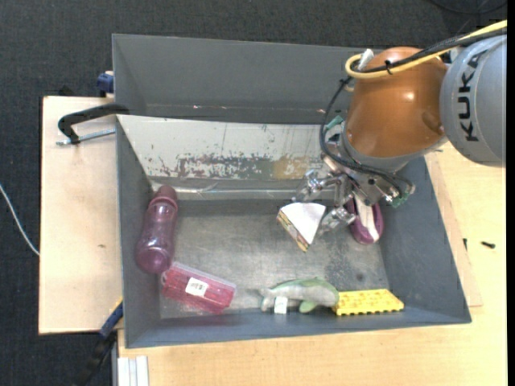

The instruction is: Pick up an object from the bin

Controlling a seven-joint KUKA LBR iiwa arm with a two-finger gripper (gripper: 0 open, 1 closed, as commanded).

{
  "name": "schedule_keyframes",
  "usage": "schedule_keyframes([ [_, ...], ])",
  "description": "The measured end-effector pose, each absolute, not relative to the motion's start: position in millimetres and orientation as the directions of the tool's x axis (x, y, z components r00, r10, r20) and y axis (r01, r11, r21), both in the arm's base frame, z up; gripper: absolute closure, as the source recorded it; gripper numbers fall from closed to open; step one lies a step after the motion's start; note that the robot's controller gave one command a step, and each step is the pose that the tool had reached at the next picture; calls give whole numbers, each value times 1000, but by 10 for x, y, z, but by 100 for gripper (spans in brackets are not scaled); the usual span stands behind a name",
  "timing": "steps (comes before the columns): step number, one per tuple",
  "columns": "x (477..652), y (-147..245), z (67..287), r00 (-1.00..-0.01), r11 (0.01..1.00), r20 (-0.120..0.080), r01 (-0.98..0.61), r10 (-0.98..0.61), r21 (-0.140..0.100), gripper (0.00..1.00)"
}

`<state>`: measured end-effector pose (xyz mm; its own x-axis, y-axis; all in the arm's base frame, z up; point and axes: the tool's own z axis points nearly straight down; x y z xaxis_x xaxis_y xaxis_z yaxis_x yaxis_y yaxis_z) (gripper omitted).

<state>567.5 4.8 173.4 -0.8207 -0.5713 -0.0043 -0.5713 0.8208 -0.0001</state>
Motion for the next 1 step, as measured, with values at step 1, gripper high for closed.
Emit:
schedule_keyframes([
  [1,5619,269,2025,-813,813,-13,-583,-583,-8,100],
])
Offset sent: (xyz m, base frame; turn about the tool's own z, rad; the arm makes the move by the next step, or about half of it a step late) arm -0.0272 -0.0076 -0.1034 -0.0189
